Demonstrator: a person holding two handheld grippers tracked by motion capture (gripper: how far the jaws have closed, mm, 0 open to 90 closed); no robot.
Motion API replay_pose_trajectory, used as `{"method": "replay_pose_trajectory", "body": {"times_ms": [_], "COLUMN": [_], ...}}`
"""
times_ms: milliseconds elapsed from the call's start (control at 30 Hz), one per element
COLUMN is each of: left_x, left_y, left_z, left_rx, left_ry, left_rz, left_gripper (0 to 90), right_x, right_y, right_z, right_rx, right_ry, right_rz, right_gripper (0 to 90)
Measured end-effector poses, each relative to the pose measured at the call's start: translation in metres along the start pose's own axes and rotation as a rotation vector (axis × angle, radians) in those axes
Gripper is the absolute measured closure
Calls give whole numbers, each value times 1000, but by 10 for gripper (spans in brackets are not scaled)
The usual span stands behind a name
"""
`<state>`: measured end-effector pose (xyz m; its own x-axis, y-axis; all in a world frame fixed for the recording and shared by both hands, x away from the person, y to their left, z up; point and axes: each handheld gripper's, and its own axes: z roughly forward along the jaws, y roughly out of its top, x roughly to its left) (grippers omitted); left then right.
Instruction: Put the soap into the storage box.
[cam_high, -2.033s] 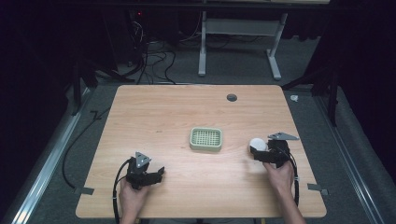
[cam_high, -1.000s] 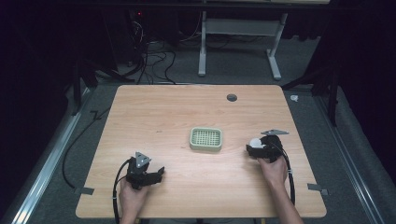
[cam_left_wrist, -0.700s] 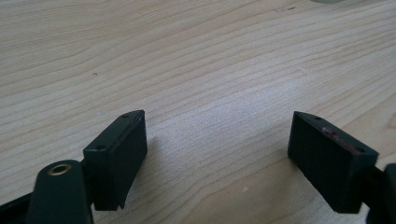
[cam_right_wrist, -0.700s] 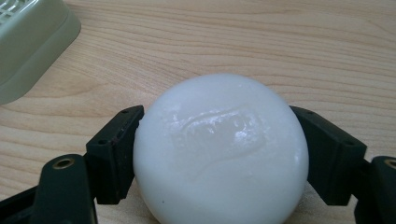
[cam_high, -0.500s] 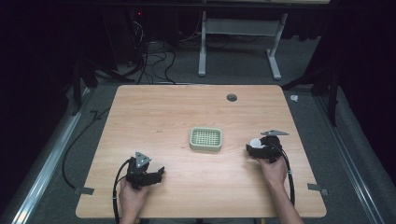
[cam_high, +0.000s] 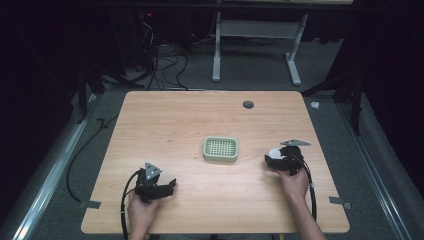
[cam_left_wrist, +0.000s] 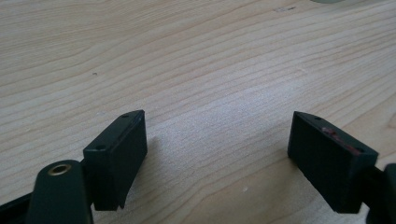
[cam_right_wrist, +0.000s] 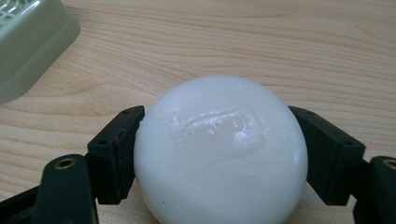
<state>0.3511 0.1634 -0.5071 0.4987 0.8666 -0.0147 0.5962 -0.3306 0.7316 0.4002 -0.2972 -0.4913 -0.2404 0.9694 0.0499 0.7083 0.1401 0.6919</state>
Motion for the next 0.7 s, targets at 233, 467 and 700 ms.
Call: {"method": "replay_pose_trajectory", "body": {"times_ms": [233,467,700], "left_x": [0,0,0], "left_y": [0,0,0], "left_z": [0,0,0], "left_rx": [0,0,0], "left_ry": [0,0,0], "left_rz": [-1,0,0], "left_gripper": [202,201,201], "right_x": [1,3,6], "right_y": [2,7,13], "right_z": [-7,-18,-25], "right_rx": [-18,-40,-54], "right_ry": [19,45,70], "right_rz": [-12,-17,-29], "right_gripper": [237,238,238]}}
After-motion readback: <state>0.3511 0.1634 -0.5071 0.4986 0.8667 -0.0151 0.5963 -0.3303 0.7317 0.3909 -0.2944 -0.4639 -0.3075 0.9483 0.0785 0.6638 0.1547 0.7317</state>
